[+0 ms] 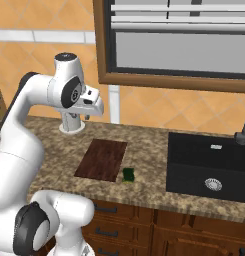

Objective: Pick up the sponge from the counter and clean the cutting board by briefly scrubbing or pressing down on the cutting board. Once finished, release the sponge.

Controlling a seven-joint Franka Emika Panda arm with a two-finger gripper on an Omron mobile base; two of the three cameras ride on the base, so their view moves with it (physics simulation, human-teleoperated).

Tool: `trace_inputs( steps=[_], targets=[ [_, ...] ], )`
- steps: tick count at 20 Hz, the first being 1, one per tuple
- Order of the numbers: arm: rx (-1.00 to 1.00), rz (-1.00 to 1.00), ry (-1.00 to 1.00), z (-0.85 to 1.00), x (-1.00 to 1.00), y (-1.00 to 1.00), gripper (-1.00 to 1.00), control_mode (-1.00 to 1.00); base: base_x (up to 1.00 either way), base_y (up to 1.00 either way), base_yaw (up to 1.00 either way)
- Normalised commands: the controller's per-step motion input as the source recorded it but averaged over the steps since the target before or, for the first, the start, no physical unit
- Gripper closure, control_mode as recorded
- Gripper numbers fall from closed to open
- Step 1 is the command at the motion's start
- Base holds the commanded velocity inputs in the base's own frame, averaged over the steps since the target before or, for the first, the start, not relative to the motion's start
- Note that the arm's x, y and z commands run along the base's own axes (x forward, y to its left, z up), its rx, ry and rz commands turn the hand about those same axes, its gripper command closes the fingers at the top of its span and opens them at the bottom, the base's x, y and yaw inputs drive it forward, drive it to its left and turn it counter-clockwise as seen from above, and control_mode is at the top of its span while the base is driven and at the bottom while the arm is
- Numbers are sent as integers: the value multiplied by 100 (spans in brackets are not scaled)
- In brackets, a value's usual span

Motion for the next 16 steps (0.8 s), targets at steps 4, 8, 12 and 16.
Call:
trace_inputs(
  steps=[4, 8, 12, 16],
  targets=[
    [0, 0, -2, 0, 0, 0, -100, -100, 0, 0, 0],
    [0, 0, 0, 0, 0, 0, -100, -100, 0, 0, 0],
    [0, 0, 0, -4, 0, -38, -100, -100, 0, 0, 0],
    [-1, 0, -1, -27, -5, -62, -100, -100, 0, 0, 0]
  ],
)
